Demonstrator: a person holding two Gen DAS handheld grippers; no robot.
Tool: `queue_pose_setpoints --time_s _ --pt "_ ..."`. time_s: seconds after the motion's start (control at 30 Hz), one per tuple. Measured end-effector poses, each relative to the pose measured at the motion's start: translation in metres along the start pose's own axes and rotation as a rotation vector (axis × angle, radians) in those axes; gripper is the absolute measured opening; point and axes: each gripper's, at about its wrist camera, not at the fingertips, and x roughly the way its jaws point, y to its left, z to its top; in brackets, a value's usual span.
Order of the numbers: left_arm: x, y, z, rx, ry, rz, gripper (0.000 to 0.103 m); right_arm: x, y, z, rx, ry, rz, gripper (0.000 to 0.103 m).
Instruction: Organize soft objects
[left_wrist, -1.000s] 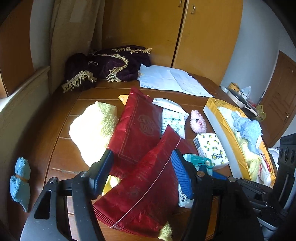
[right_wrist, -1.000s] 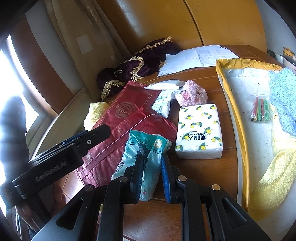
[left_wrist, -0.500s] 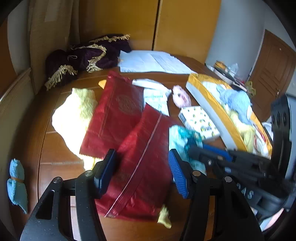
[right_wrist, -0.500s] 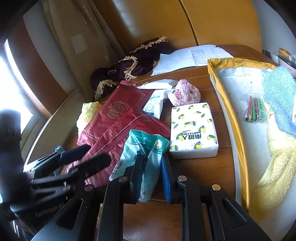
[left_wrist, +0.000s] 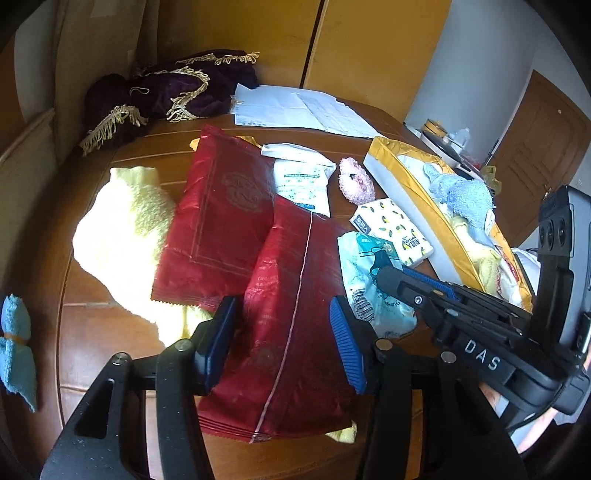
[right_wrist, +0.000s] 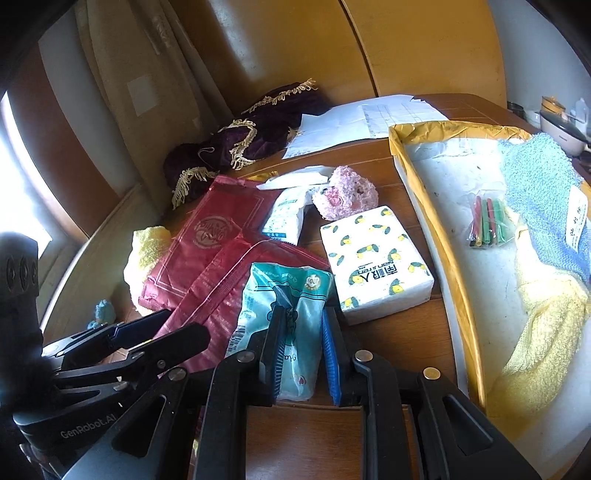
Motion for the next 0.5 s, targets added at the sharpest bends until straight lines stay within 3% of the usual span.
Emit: queue_pose_setpoints --time_s 0.13,0.33,0.5 --pt "0.005 -0.0045 -0.0018 0.035 0.0 0.024 0.053 0.0013 -0.0001 -0.0004 -0.006 0.009 -0.004 0.02" --pt "-0.0022 -0.0002 -0.005 0.035 0.032 -0.036 0.052 0.0021 -0.0013 0.0001 0.005 0.011 0.0 0.02" --pt "0.0023 0.002 -0.0016 0.01 0.023 0.009 0.053 -0.0038 -0.006 0.0005 0.03 -0.01 0.009 0.019"
